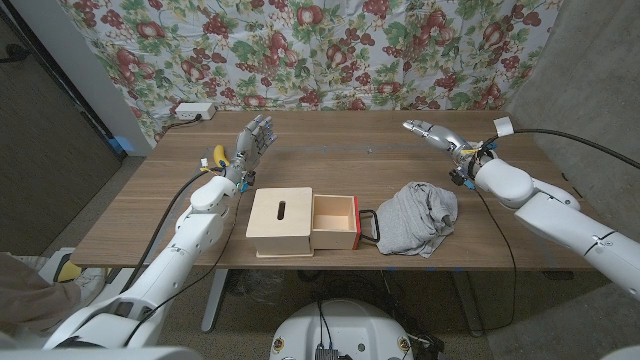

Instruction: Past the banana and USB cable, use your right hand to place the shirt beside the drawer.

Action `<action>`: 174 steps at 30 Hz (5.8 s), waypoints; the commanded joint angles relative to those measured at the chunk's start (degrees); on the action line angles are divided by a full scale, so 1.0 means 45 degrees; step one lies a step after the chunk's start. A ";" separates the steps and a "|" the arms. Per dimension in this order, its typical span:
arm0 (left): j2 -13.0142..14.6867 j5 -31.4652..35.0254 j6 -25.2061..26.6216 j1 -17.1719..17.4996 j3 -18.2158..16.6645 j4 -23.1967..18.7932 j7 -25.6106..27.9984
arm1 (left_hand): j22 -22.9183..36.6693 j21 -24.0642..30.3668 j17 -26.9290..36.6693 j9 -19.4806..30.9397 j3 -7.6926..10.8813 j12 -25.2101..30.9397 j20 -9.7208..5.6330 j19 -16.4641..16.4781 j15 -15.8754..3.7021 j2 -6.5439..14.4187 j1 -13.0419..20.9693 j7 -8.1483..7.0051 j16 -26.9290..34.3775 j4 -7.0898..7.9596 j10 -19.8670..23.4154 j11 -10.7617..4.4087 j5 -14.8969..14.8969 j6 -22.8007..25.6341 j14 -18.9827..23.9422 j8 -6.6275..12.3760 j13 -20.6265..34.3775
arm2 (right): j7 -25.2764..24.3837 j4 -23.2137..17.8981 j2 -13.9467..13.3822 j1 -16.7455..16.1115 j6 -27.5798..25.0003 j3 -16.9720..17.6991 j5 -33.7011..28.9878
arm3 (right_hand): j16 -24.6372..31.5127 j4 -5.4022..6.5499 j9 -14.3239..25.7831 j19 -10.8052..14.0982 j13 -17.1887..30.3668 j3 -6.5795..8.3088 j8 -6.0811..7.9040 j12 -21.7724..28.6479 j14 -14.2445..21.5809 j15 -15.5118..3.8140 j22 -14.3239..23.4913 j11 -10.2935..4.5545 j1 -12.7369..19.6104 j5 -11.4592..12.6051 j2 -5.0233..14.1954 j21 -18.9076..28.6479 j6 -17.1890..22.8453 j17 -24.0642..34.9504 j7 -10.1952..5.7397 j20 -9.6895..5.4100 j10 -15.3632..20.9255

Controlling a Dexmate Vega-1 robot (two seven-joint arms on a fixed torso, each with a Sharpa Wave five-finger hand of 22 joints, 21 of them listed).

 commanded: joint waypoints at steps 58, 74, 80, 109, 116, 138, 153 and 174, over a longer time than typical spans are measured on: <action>0.0579 -0.0200 0.0203 0.0534 -0.0272 -0.0605 -0.0276 | 0.0041 -0.0170 0.0066 0.0018 -0.0043 0.0100 -0.0204 0.0102 -0.0739 -0.0002 -0.0042 -0.0023 0.0047 -0.0125 0.0043 0.0073 0.0068 0.0140 -0.0081 0.0115 0.0048 | -0.2781 -0.5240 -0.1963 -0.3149 -0.5055 0.1205 -0.3357 | 0.0014 -0.0562 0.0052 -0.0064 0.0105 -0.0105 -0.0067 0.0023 -0.0191 -0.0224 0.0093 -0.0104 0.0890 0.1111 -0.0154 0.0065 0.0008 0.0090 -0.0170 0.0175 -0.0175; 0.0730 -0.0172 0.0458 0.0385 -0.0100 -0.0659 -0.0640 | 0.0043 -0.0195 0.0066 0.0017 -0.0066 0.0102 -0.0207 0.0096 -0.0743 -0.0004 -0.0048 0.0018 0.0040 -0.0139 0.0052 0.0065 0.0068 0.0173 -0.0128 0.0121 0.0047 | -0.3105 -0.6387 -0.2570 -0.3818 -0.6782 0.1229 -0.4157 | 0.0084 -0.0616 0.0051 0.0435 0.0085 -0.0174 0.0093 0.0141 0.0212 -0.0526 0.0060 0.0030 0.1044 0.1325 -0.0167 0.0186 0.0496 0.0056 -0.0079 -0.0208 0.0151; 0.0763 -0.0207 0.0585 0.0564 -0.0126 -0.0913 -0.0539 | 0.0043 -0.0201 0.0066 0.0017 -0.0073 0.0108 -0.0208 0.0098 -0.0743 -0.0003 -0.0050 0.0013 0.0041 -0.0144 0.0069 0.0057 0.0069 0.0173 -0.0136 0.0118 0.0047 | -0.3133 -0.6664 -0.2737 -0.3808 -0.7413 0.0968 -0.4663 | 0.0078 -0.0629 0.0051 0.0485 0.0083 -0.0187 0.0083 0.0122 0.0244 -0.0539 0.0056 -0.0038 0.1079 0.1364 -0.0176 0.0186 0.0501 0.0052 -0.0129 -0.0092 0.0114; 0.0803 -0.0199 0.0606 0.0944 -0.0070 -0.1367 -0.0256 | 0.0045 -0.0236 0.0065 0.0017 -0.0099 0.0102 -0.0221 0.0078 -0.0742 0.0019 -0.0050 0.0039 0.0047 -0.0164 0.0053 0.0066 0.0071 0.0189 -0.0161 0.0113 0.0047 | -0.2960 -0.7699 -0.3825 -0.4606 -0.8899 0.1220 -0.5030 | 0.0177 -0.0630 0.0063 0.1118 0.0096 -0.0313 0.0076 0.0211 0.0870 -0.0258 0.0070 -0.0078 0.1210 0.1621 -0.0198 0.0304 0.0682 0.0089 -0.0224 0.0857 0.0421; 0.0845 -0.0218 0.0604 0.0979 -0.0068 -0.1398 -0.0252 | 0.0046 -0.0242 0.0065 0.0017 -0.0105 0.0099 -0.0219 0.0077 -0.0740 0.0027 -0.0049 0.0025 0.0050 -0.0169 0.0047 0.0074 0.0071 0.0215 -0.0162 0.0120 0.0047 | -0.2949 -0.7873 -0.3983 -0.4796 -0.9012 0.1288 -0.4885 | 0.0158 -0.0620 0.0065 0.1180 0.0098 -0.0329 0.0071 0.0204 0.0865 -0.0284 0.0072 -0.0055 0.1215 0.1648 -0.0189 0.0308 0.0691 0.0094 -0.0226 0.0729 0.0414; 0.0952 -0.0258 0.0613 0.1144 -0.0039 -0.1534 -0.0283 | 0.0047 -0.0263 0.0064 0.0016 -0.0114 0.0077 -0.0235 0.0056 -0.0702 0.0058 -0.0039 0.0023 0.0042 -0.0185 -0.0016 0.0074 0.0068 0.0230 -0.0204 0.0115 0.0047 | -0.2540 -0.8292 -0.4316 -0.4593 -0.9829 0.0457 -0.5295 | 0.0151 -0.0621 0.0074 0.1586 0.0105 -0.0309 0.0057 0.0188 0.1000 -0.0368 0.0073 -0.0100 0.1343 0.1764 -0.0050 0.0383 0.0720 0.0100 -0.0320 0.0604 0.0412; 0.0929 -0.0227 0.0416 0.1070 -0.0003 -0.1290 -0.0339 | 0.0047 -0.0273 0.0063 0.0016 -0.0115 0.0073 -0.0240 0.0047 -0.0696 0.0087 -0.0023 0.0035 0.0045 -0.0200 -0.0041 0.0109 0.0061 0.0237 -0.0217 0.0111 0.0047 | -0.2414 -0.8407 -0.4337 -0.4506 -1.0213 0.0061 -0.5299 | 0.0107 -0.0711 0.0082 0.1731 0.0111 -0.0250 -0.0096 -0.0011 0.1052 -0.0445 0.0072 -0.0214 0.1641 0.1890 0.0059 0.0342 0.0311 0.0091 -0.0364 0.0653 -0.0075; 0.0843 -0.0222 0.0492 0.0816 0.0039 -0.0937 -0.0508 | 0.0048 -0.0278 0.0064 0.0016 -0.0126 0.0077 -0.0263 0.0050 -0.0690 0.0113 -0.0015 0.0045 0.0046 -0.0220 -0.0050 0.0107 0.0047 0.0249 -0.0244 0.0107 0.0047 | -0.2024 -0.8264 -0.4158 -0.4043 -1.0306 -0.0494 -0.5307 | 0.0079 -0.0696 0.0092 0.1843 0.0116 -0.0280 -0.0150 -0.0112 0.1036 -0.0457 0.0074 -0.0291 0.1717 0.1954 0.0109 0.0310 0.0025 0.0103 -0.0375 0.0745 -0.0410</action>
